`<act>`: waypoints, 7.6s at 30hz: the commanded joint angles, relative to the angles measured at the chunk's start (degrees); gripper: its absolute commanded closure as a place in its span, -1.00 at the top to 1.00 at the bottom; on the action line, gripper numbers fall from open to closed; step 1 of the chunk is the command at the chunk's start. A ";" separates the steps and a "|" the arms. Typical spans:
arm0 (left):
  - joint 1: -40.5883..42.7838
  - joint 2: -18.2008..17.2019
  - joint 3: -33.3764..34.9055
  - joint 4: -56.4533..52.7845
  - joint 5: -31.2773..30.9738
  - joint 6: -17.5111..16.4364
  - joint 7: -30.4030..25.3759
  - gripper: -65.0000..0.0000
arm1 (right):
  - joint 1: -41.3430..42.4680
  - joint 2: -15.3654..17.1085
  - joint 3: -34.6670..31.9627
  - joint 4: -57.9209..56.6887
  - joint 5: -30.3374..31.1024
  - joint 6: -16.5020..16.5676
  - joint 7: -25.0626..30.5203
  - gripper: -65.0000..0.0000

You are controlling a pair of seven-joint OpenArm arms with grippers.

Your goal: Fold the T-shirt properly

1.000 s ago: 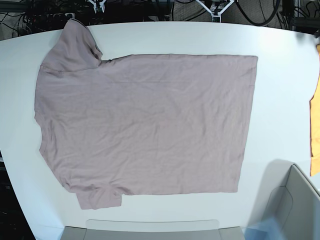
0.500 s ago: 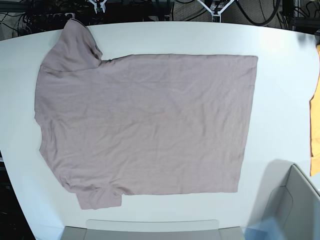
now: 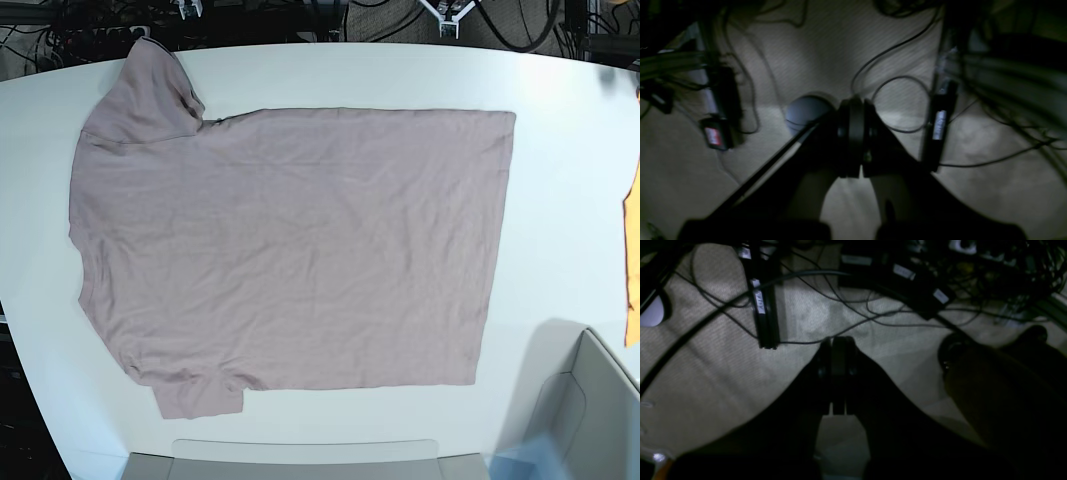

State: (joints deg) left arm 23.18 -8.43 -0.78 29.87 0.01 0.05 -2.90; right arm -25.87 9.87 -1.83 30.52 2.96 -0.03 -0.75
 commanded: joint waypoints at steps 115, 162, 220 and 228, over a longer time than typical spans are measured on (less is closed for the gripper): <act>-0.72 -5.33 -36.28 63.63 -28.36 -40.05 63.78 -0.56 | -12.15 0.99 46.44 56.11 47.90 27.15 -45.44 -0.55; -4.50 -7.62 -37.42 57.82 -41.99 -40.05 69.75 -0.55 | -10.57 2.31 42.40 56.11 47.90 27.15 -45.53 -0.55; 5.79 -11.22 -38.56 70.92 -46.74 -39.92 66.15 -1.00 | -15.41 3.45 50.92 77.56 47.81 27.15 -47.99 -1.00; 0.07 -10.26 -36.98 70.84 -46.21 -39.04 66.24 -1.00 | -8.20 3.27 46.79 77.83 36.12 26.98 -48.08 -1.00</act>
State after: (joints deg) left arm 23.00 -18.06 -37.67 99.92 -46.09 -38.76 63.92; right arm -33.93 12.27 44.42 107.37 38.44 27.00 -50.15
